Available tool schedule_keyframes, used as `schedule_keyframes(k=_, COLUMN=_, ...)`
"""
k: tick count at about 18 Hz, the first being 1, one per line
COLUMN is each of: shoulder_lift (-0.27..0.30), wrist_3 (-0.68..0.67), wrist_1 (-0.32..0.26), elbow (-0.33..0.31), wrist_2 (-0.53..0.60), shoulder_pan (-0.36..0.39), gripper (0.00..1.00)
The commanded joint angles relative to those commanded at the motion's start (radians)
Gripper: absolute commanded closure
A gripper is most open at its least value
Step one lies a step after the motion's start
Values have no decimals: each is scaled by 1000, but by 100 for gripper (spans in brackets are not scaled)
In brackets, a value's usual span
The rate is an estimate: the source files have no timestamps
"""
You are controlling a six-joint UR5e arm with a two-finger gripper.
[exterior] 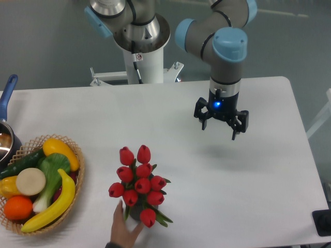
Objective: Pick up the flowers from the vase
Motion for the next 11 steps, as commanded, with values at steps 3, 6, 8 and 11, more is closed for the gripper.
schedule_keyframes(k=3, shoulder_lift=12, wrist_3=-2, wrist_1=2, elbow=12, wrist_2=-155, shoulder_pan=-3, gripper=0)
schedule_keyframes(k=6, shoulder_lift=5, wrist_3=0, wrist_1=2, elbow=14, wrist_2=-247, shoulder_pan=-32, gripper=0)
schedule_keyframes(k=8, shoulder_lift=2, wrist_3=-3, wrist_1=3, elbow=14, wrist_2=-252, shoulder_pan=-58, gripper=0)
schedule_keyframes(k=11, shoulder_lift=-9, wrist_3=-49, wrist_1=18, elbow=34, wrist_2=-399, shoulder_pan=-80, gripper=0)
